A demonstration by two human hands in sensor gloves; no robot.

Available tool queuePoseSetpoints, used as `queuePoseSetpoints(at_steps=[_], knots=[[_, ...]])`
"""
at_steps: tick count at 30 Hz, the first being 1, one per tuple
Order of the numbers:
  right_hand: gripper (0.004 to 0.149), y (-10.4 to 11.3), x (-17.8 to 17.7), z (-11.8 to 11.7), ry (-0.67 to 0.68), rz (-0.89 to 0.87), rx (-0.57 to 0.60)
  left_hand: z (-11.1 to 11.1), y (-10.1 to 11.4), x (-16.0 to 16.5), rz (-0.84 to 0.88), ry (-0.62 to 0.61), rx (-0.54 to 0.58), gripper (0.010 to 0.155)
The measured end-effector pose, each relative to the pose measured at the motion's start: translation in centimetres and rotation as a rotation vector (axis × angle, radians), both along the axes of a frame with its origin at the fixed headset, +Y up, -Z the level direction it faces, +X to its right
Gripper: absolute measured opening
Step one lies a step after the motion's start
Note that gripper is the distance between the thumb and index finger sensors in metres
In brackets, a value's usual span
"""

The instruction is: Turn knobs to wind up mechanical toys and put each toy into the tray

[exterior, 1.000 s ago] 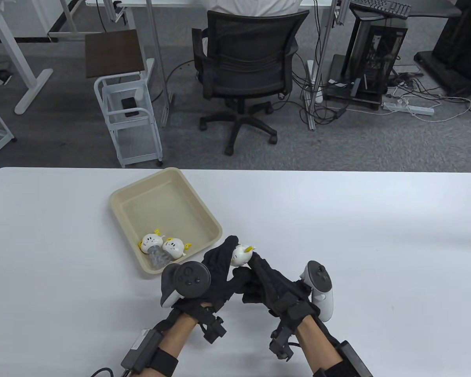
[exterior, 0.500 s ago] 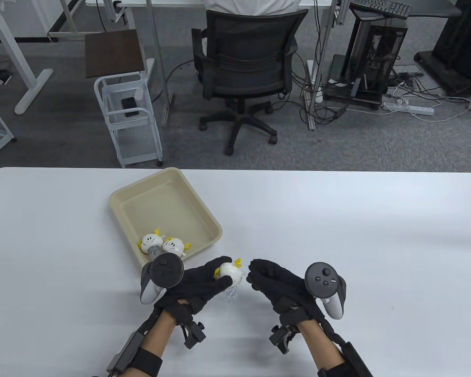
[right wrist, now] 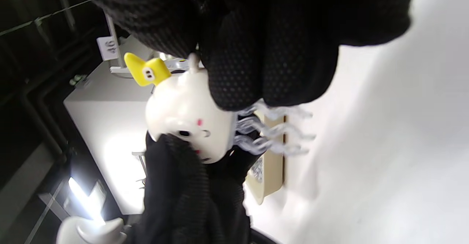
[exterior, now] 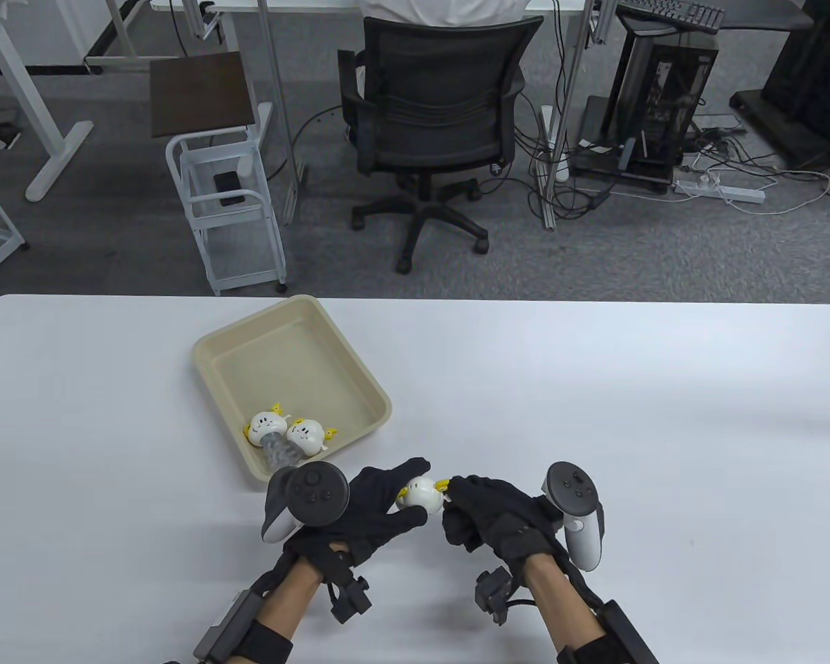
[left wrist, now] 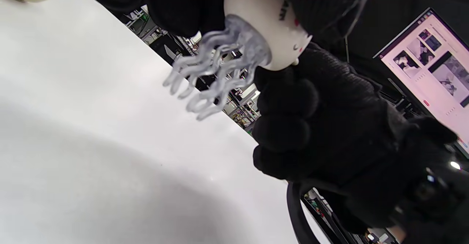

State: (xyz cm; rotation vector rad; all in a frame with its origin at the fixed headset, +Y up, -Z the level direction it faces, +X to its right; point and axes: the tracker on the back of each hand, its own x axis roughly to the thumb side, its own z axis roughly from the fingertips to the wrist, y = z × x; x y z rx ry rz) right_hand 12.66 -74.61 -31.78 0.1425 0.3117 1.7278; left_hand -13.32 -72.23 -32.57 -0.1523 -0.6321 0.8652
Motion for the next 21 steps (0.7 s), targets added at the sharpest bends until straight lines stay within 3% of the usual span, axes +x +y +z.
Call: queuePoseSetpoints(at_steps=[3,11,16,21], knots=[[0.054,0.5,-0.2,0.1,0.030,0.052,0.128,-0.2,-0.4,-0.3,0.020,0.024,-0.046,0.078],[0.046,1.2,-0.7,0.3,0.095,0.176,0.319,-0.7,-1.2,-0.8,0.098,0.011,-0.163,0.079],[0.041,1.1,-0.7,0.4,0.046,0.179,0.288,-0.7,-1.3,-0.6,0.119,-0.009,-0.170,0.079],[0.040,0.0,-0.6,0.4,-0.011,0.059,0.112,-0.5,-1.3,-0.2,0.100,-0.037,-0.143,0.077]])
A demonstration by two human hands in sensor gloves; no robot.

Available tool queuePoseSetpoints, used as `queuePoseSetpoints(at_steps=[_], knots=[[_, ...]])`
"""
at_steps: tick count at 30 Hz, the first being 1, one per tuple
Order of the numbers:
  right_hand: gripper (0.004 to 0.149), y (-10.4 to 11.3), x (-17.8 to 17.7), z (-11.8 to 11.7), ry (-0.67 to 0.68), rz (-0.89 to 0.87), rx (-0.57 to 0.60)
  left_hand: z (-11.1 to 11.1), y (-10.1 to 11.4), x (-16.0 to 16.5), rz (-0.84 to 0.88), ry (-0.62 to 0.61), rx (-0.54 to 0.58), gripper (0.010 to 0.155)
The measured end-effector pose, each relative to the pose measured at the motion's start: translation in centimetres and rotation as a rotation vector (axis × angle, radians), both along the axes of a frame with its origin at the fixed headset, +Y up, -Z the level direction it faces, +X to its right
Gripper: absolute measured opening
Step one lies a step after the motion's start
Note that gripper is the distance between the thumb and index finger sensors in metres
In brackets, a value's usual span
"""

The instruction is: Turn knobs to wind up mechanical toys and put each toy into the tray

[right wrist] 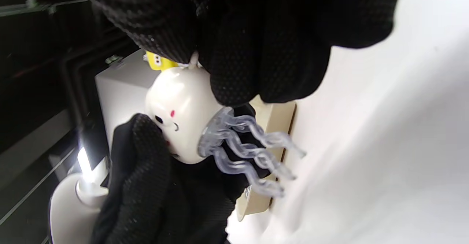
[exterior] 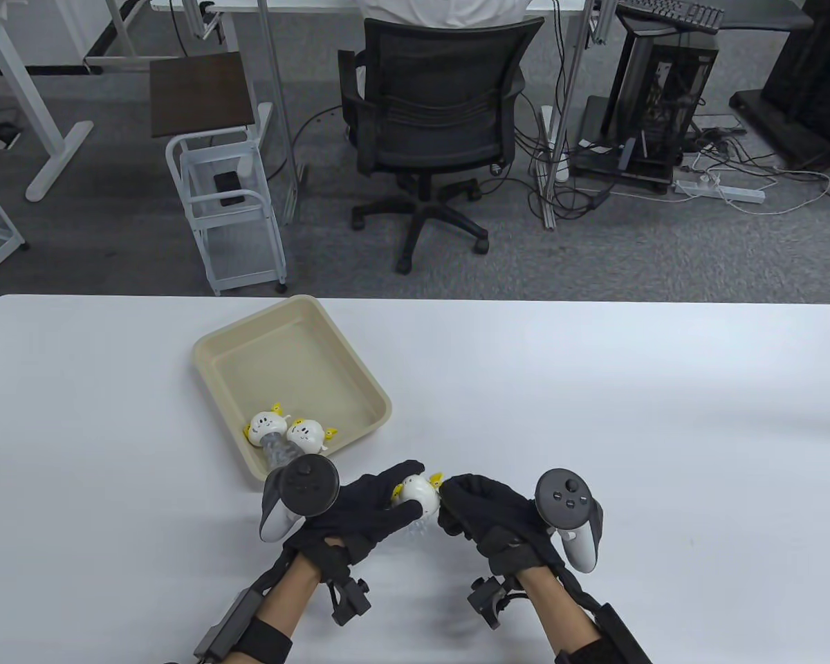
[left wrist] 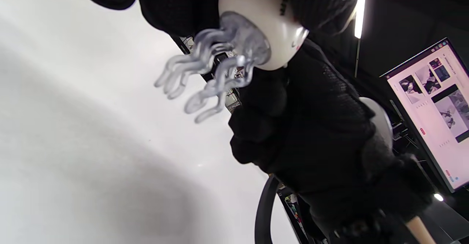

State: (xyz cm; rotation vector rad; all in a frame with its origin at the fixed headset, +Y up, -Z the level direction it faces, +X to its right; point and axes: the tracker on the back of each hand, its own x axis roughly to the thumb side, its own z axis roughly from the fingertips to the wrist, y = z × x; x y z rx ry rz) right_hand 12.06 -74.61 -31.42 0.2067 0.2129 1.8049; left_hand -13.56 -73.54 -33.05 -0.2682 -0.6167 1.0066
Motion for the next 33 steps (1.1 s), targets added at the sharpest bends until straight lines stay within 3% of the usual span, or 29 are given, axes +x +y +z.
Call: queuePoseSetpoints(at_steps=[4,8,11,16,25,33], knots=[[0.040,-0.1,-0.1,0.1,-0.015,0.011,-0.034,0.0,0.0,0.0,-0.018,-0.002,-0.004,0.077],[0.053,0.5,0.1,0.2,-0.015,0.063,0.078,-0.2,-0.2,-0.4,0.006,0.020,-0.052,0.078],[0.054,0.9,0.3,0.2,0.002,0.067,0.143,-0.4,-0.4,-0.6,0.002,0.034,-0.062,0.079],[0.049,1.2,-0.3,0.3,0.081,0.148,0.227,-0.5,-0.7,-0.6,0.064,0.030,-0.111,0.080],[0.040,1.3,-0.5,0.5,0.050,0.192,0.287,-0.5,-0.8,-0.7,0.128,0.004,-0.145,0.079],[0.040,0.5,-0.4,0.3,-0.018,0.065,0.092,-0.2,-0.3,-0.3,0.057,-0.003,-0.064,0.077]])
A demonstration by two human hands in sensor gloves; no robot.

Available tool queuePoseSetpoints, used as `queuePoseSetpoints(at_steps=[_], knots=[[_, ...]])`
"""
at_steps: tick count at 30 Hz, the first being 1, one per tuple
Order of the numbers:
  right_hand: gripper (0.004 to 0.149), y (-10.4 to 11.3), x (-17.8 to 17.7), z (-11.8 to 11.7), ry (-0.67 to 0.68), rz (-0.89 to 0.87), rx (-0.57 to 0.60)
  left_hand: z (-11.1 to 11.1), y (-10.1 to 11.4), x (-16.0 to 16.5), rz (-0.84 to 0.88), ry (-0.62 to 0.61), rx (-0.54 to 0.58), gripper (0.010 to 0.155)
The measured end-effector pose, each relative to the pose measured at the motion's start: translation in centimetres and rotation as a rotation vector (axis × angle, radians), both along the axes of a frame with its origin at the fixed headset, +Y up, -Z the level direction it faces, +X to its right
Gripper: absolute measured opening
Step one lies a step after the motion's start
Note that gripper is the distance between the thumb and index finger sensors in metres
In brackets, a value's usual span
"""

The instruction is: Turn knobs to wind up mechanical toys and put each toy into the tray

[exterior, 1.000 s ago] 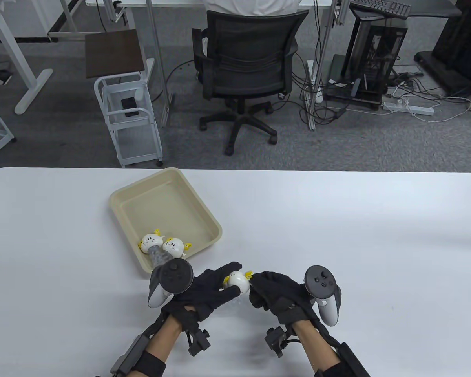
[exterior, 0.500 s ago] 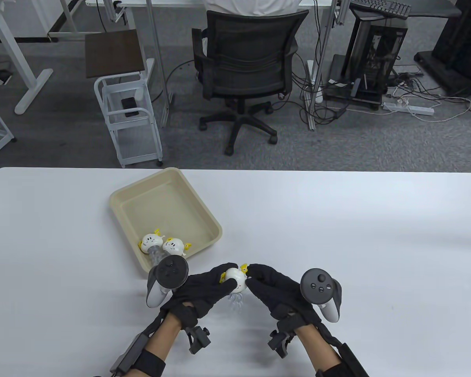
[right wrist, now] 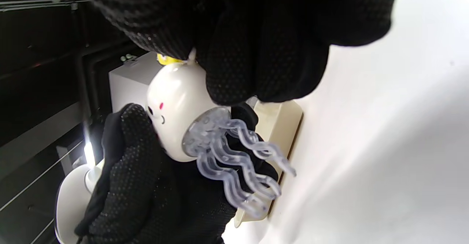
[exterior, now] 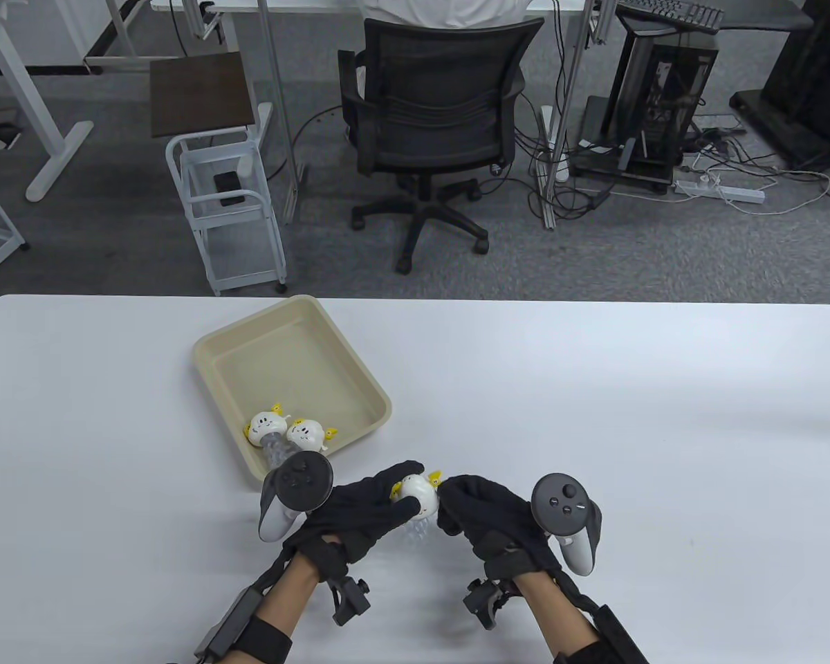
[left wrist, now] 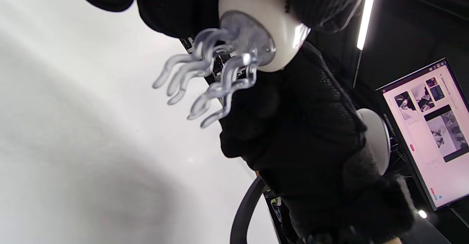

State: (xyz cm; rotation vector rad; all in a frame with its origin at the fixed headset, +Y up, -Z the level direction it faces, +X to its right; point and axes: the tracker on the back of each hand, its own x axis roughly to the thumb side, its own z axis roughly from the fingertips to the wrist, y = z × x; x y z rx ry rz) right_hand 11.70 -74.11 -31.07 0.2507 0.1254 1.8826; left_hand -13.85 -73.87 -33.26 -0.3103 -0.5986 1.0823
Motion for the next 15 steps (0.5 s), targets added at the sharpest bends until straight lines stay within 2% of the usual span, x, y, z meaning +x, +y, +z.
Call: queuePoseSetpoints(at_steps=[3,7,12,15], knots=[[0.040,0.1,0.0,0.1,-0.010,0.034,0.012,-0.1,-0.1,0.0,-0.016,0.005,-0.009,0.077],[0.050,0.7,0.1,0.3,-0.002,0.089,0.136,-0.4,-0.3,-0.5,-0.008,0.030,-0.047,0.078],[0.046,1.6,-0.1,0.5,0.053,0.196,0.262,-0.6,-0.7,-0.8,0.032,0.042,-0.092,0.079],[0.045,1.6,-0.4,0.6,0.073,0.259,0.299,-0.7,-0.6,-0.8,0.040,0.037,-0.095,0.079]])
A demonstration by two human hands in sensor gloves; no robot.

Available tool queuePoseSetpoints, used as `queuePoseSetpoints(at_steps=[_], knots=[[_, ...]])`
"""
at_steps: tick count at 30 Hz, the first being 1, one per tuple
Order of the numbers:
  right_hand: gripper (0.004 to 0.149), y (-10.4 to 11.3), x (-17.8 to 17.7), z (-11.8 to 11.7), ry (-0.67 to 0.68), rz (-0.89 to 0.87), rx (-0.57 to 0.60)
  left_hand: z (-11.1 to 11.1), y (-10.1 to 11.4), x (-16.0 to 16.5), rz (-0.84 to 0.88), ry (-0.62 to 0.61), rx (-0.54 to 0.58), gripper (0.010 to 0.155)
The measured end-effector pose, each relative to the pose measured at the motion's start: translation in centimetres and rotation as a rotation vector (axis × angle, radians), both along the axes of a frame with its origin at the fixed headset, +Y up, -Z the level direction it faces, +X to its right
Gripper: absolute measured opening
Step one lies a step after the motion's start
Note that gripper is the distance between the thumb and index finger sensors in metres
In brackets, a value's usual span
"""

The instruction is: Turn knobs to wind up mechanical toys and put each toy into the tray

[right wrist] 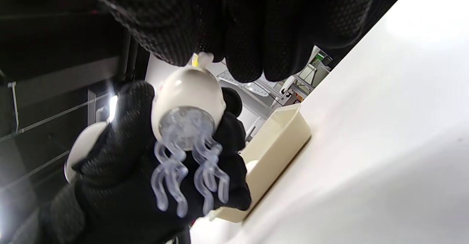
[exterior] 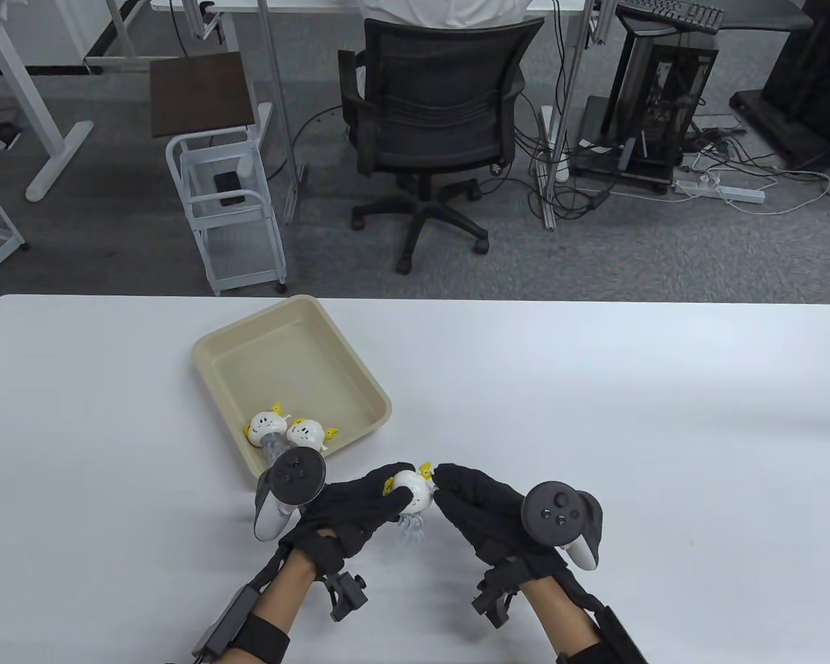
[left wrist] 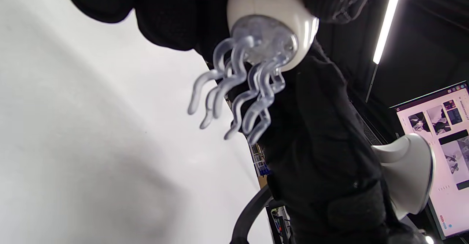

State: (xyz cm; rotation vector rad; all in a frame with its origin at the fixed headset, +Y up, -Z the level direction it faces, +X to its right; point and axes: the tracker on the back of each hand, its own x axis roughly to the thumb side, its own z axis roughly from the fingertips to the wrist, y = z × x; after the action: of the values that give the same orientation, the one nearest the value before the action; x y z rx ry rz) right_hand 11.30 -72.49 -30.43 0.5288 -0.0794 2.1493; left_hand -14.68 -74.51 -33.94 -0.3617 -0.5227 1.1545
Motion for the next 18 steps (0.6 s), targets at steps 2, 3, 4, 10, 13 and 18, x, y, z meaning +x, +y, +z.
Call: queuePoseSetpoints(at_steps=[2,3,4,10,13,18], knots=[[0.044,0.0,-0.1,0.0,-0.008,0.004,0.007,0.0,0.0,0.0,0.011,-0.006,-0.003,0.079],[0.043,0.0,-0.1,0.0,-0.009,0.006,0.009,0.1,0.0,0.0,0.024,-0.011,-0.009,0.079],[0.043,0.0,-0.1,0.0,-0.009,0.006,0.008,0.1,0.0,0.0,0.029,-0.012,-0.009,0.079],[0.040,-1.0,0.2,-0.3,-0.033,-0.163,-0.150,0.4,0.3,0.4,0.011,-0.030,0.036,0.078],[0.040,-1.7,0.3,-0.4,-0.074,-0.268,-0.270,0.4,0.6,0.5,-0.021,-0.039,0.071,0.077],[0.040,-1.6,0.4,-0.6,-0.075,-0.251,-0.300,0.5,0.8,0.6,-0.051,-0.043,0.070,0.077]])
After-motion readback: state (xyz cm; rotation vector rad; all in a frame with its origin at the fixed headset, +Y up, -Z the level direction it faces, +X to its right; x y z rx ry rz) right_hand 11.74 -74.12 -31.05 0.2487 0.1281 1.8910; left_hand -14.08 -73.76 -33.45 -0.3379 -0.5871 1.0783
